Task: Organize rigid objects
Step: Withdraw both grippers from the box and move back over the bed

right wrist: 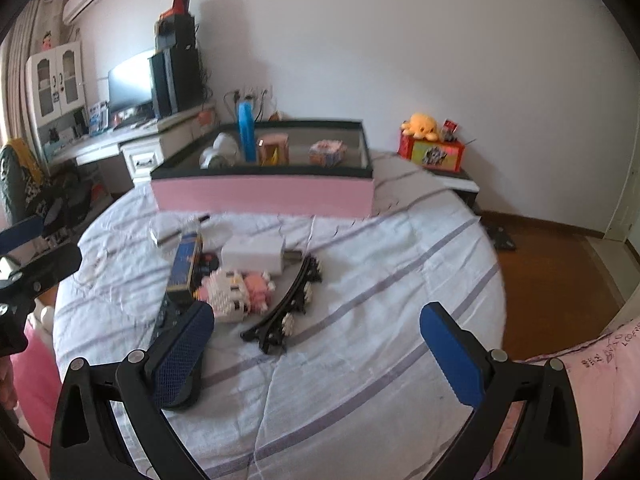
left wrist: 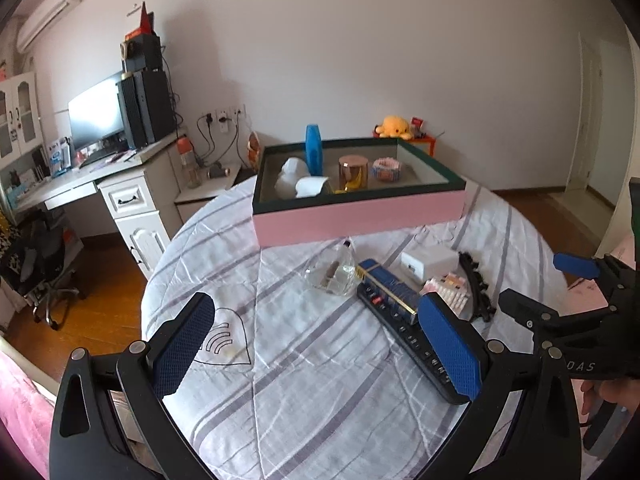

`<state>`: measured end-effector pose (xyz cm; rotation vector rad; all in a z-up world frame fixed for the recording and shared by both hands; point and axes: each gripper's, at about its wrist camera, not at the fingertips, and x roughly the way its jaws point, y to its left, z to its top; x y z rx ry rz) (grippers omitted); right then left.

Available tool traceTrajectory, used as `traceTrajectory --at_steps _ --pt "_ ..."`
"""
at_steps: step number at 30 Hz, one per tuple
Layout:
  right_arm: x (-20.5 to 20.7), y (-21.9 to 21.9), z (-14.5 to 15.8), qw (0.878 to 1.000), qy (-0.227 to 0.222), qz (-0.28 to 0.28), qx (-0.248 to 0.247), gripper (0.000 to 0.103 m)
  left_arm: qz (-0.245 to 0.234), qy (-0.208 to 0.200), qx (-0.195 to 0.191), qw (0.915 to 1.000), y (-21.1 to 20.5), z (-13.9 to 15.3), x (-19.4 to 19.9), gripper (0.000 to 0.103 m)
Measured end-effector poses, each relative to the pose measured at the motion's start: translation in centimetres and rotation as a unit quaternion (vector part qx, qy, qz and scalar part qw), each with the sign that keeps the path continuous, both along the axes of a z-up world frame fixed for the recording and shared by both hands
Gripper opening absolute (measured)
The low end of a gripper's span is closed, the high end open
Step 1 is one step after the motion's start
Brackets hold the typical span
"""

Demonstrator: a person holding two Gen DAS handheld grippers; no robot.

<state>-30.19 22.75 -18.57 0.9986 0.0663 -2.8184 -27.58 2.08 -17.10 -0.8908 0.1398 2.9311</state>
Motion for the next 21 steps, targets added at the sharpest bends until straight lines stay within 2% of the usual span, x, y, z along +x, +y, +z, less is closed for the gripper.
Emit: traceTrajectory --at_steps 10,15,21 --pt "-2.4 -1.8 -2.1 0.999 -0.032 0.023 0.006 0.103 0.018 -0.023 -0.013 0.9995 -1.7 -1.3 -0.5 0.103" --pt "-2.7 -1.0 -3.2 0.998 -0.055 0.027 -0.011 0.103 0.018 -0.028 -0.007 0.9994 -2.0 -1.5 -0.8 0.103" --pt "-2.5 0.5 -4.0 0.998 -0.067 0.020 0.000 0.103 -0.001 -0.037 0.003 0.9993 -0.9 -2.0 -1.3 0.103"
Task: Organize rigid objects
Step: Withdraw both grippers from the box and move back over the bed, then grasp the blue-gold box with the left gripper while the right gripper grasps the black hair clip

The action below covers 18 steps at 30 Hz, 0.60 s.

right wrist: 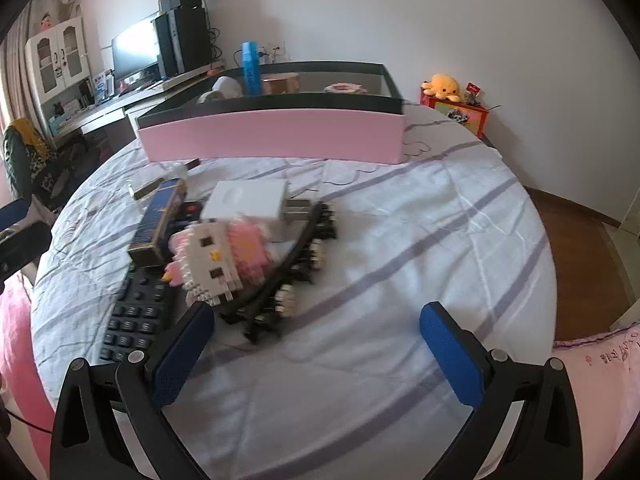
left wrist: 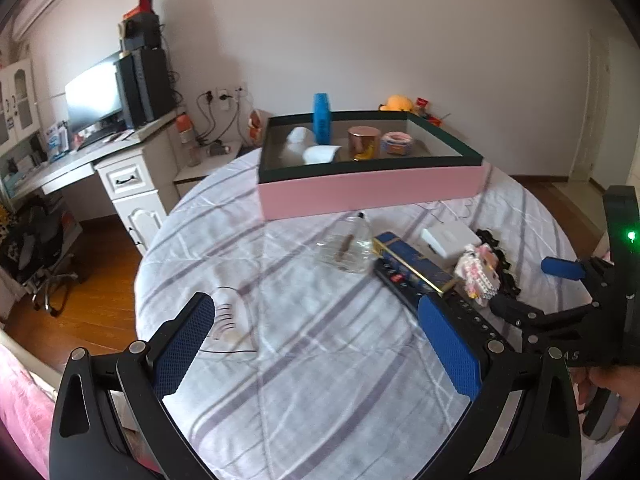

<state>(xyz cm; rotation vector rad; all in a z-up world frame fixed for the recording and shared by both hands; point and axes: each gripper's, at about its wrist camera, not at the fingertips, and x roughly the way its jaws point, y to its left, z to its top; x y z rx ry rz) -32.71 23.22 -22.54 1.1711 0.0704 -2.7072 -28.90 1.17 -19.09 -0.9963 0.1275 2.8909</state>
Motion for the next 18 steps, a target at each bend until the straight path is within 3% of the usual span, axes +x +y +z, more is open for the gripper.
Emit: traceTrajectory --at_steps 3,8,18 --pt "-0.2 1.1 0.1 1.000 0.003 -0.017 0.004 0.098 -0.011 -0.006 -0.004 0.9999 1.0 -0.4 -0.1 0.103" --pt "-0.8 2.8 0.3 0.999 0.005 -0.032 0.003 0.074 -0.028 -0.022 0.003 0.9993 2.6 -1.0 -0.5 0.103" --pt "-2.4 2.9 0.4 1.000 0.009 -0.010 -0.011 0.074 -0.008 -0.048 0.017 0.9987 5.0 -2.0 -4.4 0.103"
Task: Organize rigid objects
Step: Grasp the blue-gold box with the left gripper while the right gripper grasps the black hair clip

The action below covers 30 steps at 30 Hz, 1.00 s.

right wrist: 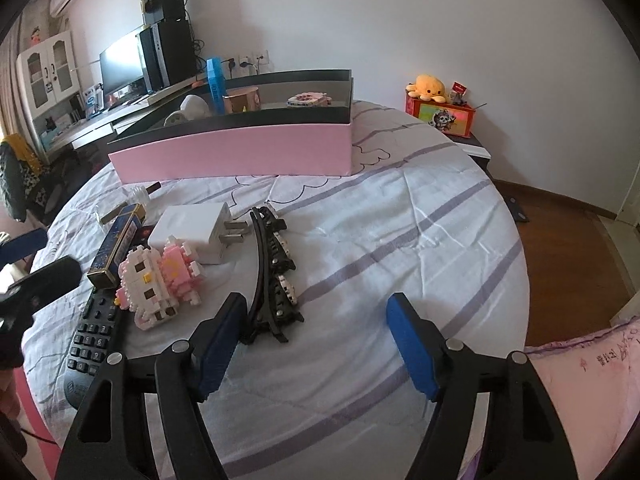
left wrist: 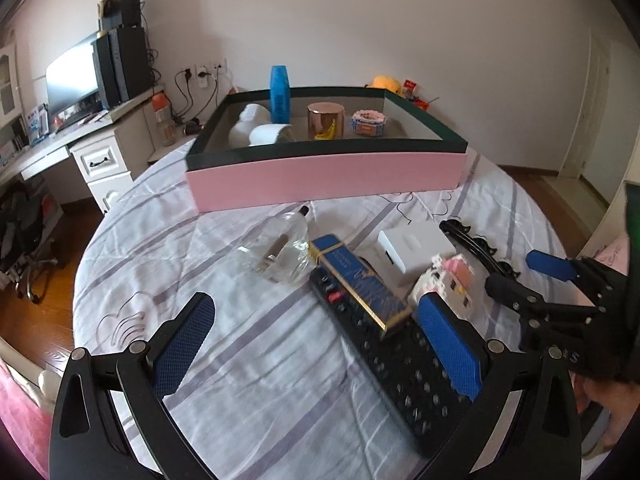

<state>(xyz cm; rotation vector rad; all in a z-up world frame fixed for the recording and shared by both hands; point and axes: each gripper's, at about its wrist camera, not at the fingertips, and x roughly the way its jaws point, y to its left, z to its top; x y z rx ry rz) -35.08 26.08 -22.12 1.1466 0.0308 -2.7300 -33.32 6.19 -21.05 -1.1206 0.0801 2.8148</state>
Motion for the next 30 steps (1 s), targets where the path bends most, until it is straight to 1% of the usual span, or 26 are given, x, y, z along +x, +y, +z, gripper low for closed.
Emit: traceTrajectory --at_steps 3,7,8,10,11,12,13,14,15,17,19,21,22,23,24,26,27,28,29,30 --pt "-0.3 0.1 0.0 1.000 0.000 0.003 -0.006 0.074 -0.003 -0.015 -0.002 0.9999 0.7 -0.6 -1.1 0.103" --pt "-0.8 0.0 0.0 1.000 0.000 0.007 -0.006 0.074 0.007 -0.037 -0.009 0.9993 0.6 -1.7 -2.2 0.102" --pt "-0.8 0.0 0.0 1.000 0.001 0.008 -0.007 0.074 0.009 -0.043 -0.004 0.9990 0.3 -2.0 -2.4 0.102" --pt "-1.1 -0.1 0.0 1.000 0.002 0.013 -0.008 0.074 0.011 -0.051 0.024 0.9984 -0.6 -2.2 -2.6 0.098" --pt "-1.2 -0.2 0.0 1.000 0.003 0.015 -0.005 0.074 0.004 -0.052 0.038 0.9979 -1.0 -2.2 -2.5 0.092" --pt "-1.3 -0.3 -0.1 1.000 0.003 0.017 -0.004 0.074 -0.005 -0.053 0.044 0.9976 -1.1 -2.2 -2.4 0.086" --pt "-1.4 -0.4 -0.1 1.000 0.003 0.020 -0.002 0.074 -0.016 -0.054 0.045 0.9974 -1.0 -2.2 -2.3 0.082" --pt "-1.5 -0.4 -0.1 1.000 0.002 0.020 -0.001 0.074 -0.026 -0.051 0.048 0.9972 -1.0 -2.0 -2.1 0.073" --pt "-1.6 -0.6 0.0 1.000 0.002 0.023 0.001 0.074 -0.036 -0.052 0.053 0.9966 -1.0 -1.9 -1.9 0.060" --pt "-1.7 -0.7 0.1 1.000 0.003 0.028 0.001 0.074 -0.059 -0.055 0.067 0.9945 -0.8 -1.8 -1.7 0.047" --pt "-1.8 -0.8 0.1 0.999 0.001 0.033 0.000 0.074 -0.063 -0.051 0.055 0.9952 -0.6 -1.6 -1.5 0.045" --pt "-1.8 -0.9 0.2 0.999 0.001 0.036 0.000 0.068 -0.074 -0.045 0.052 0.9949 -0.4 -1.2 -1.1 0.033" --pt "-1.8 -0.9 0.3 0.999 0.001 0.037 0.001 0.059 -0.072 -0.044 0.048 0.9952 -0.4 -1.1 -1.0 0.028" --pt "-1.8 -0.9 0.3 0.999 0.001 0.038 0.001 0.052 -0.072 -0.046 0.037 0.9956 -0.3 -1.1 -1.2 0.021" --pt "-1.8 -1.0 0.4 0.999 -0.003 0.042 0.000 0.049 -0.075 -0.046 0.033 0.9956 -0.4 -1.1 -1.1 0.021" --pt "-1.8 -1.1 0.4 0.999 -0.003 0.043 0.003 0.035 -0.074 -0.049 0.040 0.9952 -0.9 -1.1 -1.1 0.021" --pt "-1.8 -1.2 0.4 0.999 -0.005 0.046 0.003 0.031 -0.071 -0.048 0.040 0.9955 -1.1 -1.1 -1.0 0.021" --pt "-1.8 -1.3 0.5 0.999 -0.005 0.050 0.001 0.023 -0.070 -0.048 0.037 0.9957 -1.2 -1.1 -0.9 0.020" --pt "-1.7 -1.5 0.5 0.999 -0.007 0.053 0.001 0.020 -0.068 -0.048 0.035 0.9959 -1.4 -1.1 -0.8 0.020" --pt "-1.7 -1.6 0.5 0.999 -0.008 0.054 0.003 0.020 -0.063 -0.048 0.035 0.9962 -1.7 -1.0 -0.6 0.020"
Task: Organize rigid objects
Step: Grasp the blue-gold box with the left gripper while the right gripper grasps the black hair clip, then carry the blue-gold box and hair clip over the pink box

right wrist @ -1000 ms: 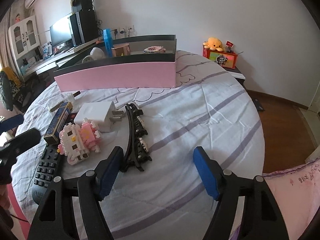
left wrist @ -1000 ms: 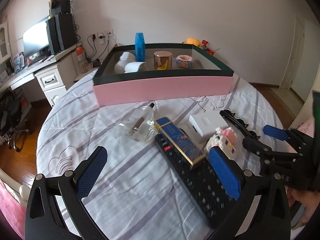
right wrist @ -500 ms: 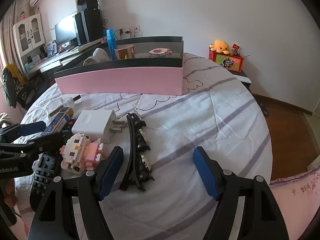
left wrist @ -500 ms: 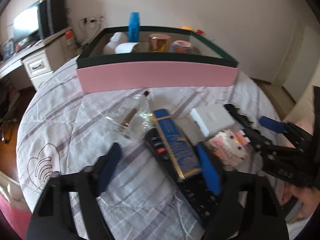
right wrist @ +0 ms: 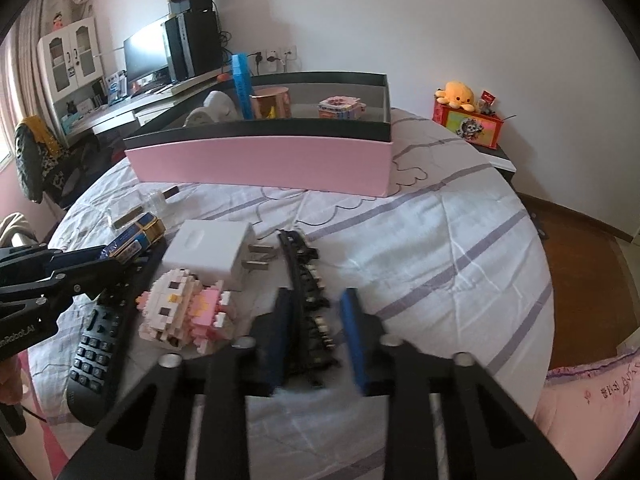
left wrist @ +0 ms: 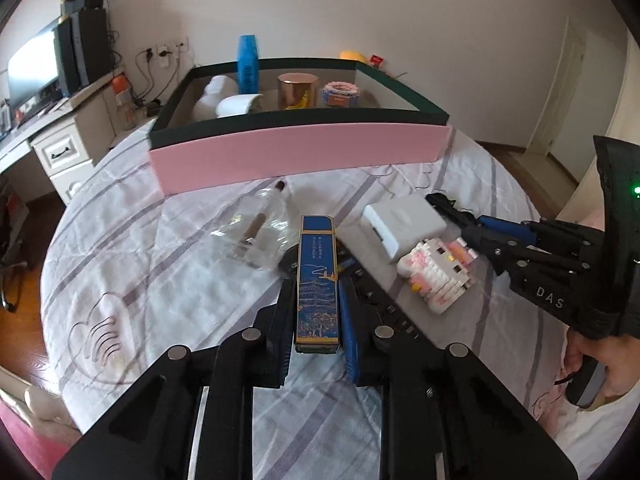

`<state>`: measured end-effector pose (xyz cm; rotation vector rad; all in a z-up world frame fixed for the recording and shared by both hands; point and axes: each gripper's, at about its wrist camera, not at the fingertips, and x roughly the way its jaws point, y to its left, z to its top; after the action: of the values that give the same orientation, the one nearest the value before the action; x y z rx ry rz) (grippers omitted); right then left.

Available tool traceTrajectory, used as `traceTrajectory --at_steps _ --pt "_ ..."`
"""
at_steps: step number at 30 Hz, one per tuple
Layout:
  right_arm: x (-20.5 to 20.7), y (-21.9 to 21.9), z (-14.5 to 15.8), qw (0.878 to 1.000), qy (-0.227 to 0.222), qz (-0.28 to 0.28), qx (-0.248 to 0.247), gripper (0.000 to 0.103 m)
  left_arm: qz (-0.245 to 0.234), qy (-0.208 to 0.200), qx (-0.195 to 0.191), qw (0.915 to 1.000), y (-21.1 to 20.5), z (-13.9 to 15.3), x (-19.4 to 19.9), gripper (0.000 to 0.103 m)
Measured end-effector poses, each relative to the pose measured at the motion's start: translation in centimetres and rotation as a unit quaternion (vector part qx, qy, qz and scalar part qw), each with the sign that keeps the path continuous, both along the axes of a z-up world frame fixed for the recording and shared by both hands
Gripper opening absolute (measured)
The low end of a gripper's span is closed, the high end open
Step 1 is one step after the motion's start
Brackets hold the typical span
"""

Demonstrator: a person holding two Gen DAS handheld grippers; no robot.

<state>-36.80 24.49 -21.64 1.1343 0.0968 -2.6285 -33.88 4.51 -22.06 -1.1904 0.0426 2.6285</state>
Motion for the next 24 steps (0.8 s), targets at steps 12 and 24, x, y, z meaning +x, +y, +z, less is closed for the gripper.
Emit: traceTrajectory --at_steps 12,24 --pt "1.3 -0.1 0.0 1.000 -0.010 -0.010 0.003 0.020 0.042 -0.014 -0.021 0.9988 -5.0 -1.3 2.2 0.022" --pt "-0.5 -1.1 -0.3 1.000 -0.006 -0.002 0.025 0.038 0.042 -0.001 -0.022 0.9989 -4.7 -1.8 1.2 0.023"
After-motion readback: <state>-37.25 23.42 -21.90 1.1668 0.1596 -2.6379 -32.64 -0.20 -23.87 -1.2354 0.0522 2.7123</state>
